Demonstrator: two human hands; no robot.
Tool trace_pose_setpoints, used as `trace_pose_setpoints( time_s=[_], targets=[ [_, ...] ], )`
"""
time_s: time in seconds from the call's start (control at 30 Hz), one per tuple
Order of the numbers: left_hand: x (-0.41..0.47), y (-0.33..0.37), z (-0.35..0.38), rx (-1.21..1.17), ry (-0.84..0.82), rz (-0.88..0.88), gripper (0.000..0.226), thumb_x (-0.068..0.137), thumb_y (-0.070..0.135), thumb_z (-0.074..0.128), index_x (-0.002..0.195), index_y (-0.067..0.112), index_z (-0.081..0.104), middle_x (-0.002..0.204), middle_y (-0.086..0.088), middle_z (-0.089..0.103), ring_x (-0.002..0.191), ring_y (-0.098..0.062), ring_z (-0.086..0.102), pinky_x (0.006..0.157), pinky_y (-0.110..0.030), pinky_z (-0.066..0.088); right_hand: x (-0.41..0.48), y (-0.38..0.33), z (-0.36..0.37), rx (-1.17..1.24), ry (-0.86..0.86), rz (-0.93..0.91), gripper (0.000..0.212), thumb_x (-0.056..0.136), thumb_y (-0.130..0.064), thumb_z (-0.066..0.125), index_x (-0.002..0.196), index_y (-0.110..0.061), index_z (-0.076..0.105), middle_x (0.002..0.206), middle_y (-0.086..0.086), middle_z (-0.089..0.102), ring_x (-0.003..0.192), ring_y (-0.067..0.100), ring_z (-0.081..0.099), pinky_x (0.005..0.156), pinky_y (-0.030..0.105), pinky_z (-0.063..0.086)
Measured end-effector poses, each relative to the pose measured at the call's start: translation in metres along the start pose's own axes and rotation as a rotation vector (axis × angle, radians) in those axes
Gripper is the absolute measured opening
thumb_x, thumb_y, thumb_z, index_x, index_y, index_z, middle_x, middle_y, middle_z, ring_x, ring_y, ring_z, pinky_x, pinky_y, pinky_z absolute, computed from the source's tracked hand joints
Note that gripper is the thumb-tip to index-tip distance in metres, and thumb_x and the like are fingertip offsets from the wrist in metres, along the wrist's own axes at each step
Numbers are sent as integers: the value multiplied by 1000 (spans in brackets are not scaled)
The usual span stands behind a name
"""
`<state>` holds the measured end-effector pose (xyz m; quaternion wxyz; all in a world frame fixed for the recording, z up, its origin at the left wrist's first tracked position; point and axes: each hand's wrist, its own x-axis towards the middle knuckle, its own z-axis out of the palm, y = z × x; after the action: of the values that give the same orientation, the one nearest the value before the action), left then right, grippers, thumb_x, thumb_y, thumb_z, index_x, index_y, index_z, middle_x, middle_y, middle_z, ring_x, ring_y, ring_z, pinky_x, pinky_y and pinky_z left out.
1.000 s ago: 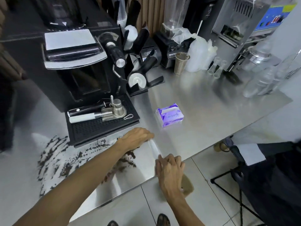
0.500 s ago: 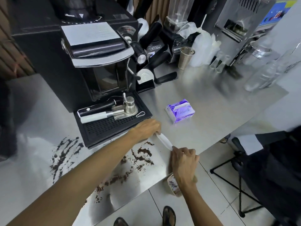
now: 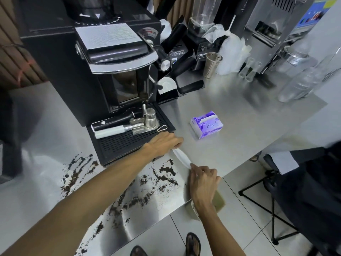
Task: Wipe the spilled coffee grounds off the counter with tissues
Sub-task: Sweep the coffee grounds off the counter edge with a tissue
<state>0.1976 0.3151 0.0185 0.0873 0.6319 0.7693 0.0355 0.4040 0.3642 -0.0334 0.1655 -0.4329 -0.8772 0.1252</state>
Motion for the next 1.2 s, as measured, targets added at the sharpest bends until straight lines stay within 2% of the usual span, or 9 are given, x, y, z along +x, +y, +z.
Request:
trace_pose_setpoints(
  time_s=[0.27,0.37,0.47,0.53,0.6,0.73,0.83,1.03,1.2],
  targets=[
    [-24,-23,-8,10,-11,50,15,94,5,48,86,17,49,61,5,37,52,-8,28,49,-22,22,-3,-11,-3,145,-62,-138,19,89,-22,65,105,-28,74,87,-5,68,82,20,45,68,35,27],
    [-18,-16,-9,84,-9,37,17,96,7,53,110,16,58,70,1,52,62,-13,47,58,-22,41,16,-11,-2,133,-3,-81,20,89,-19,65,105,-28,74,86,-2,67,83,24,45,69,34,24],
    [-12,-10,-9,164,-39,15,22,96,5,55,116,14,56,66,4,38,64,-16,46,61,-27,40,28,-15,1,84,4,-64,19,90,-17,64,101,-27,75,85,2,67,83,26,45,70,34,22],
    [-12,-5,-12,250,-72,22,24,94,1,56,116,10,52,67,4,33,65,-17,49,59,-28,34,29,-17,5,49,-13,-72,18,90,-18,64,102,-27,75,86,3,67,83,26,45,70,34,23],
    [-13,-1,-16,301,-95,21,33,91,-3,55,122,6,46,70,2,39,69,-17,57,57,-29,35,27,-19,7,32,-27,-88,18,90,-20,64,103,-27,75,86,2,68,83,26,46,70,35,25],
    [-20,-5,-15,350,-125,-10,55,86,-8,57,132,5,33,73,-1,56,59,-15,44,56,-29,44,12,-26,2,35,-44,-150,14,91,-24,64,99,-28,75,83,-2,67,79,23,45,68,35,26],
    [-31,-9,-10,389,-196,-28,66,82,-12,56,137,6,25,66,-1,54,53,-14,41,54,-28,47,-1,-36,-2,65,-67,-179,10,90,-23,65,91,-27,74,79,-3,66,78,22,43,67,35,26],
    [-51,-18,-13,330,-150,-63,58,91,-6,51,139,11,21,63,2,33,50,-8,28,47,-22,30,3,-44,-2,209,-51,-138,10,89,-22,66,89,-27,75,81,-4,65,81,17,37,69,35,22],
    [-63,-7,-2,247,-59,-97,59,91,-10,44,138,9,16,65,-1,46,53,-11,36,55,-23,39,18,-37,7,169,-54,-127,14,91,-25,63,98,-29,74,88,-2,67,85,21,41,71,33,20]
  ],
)
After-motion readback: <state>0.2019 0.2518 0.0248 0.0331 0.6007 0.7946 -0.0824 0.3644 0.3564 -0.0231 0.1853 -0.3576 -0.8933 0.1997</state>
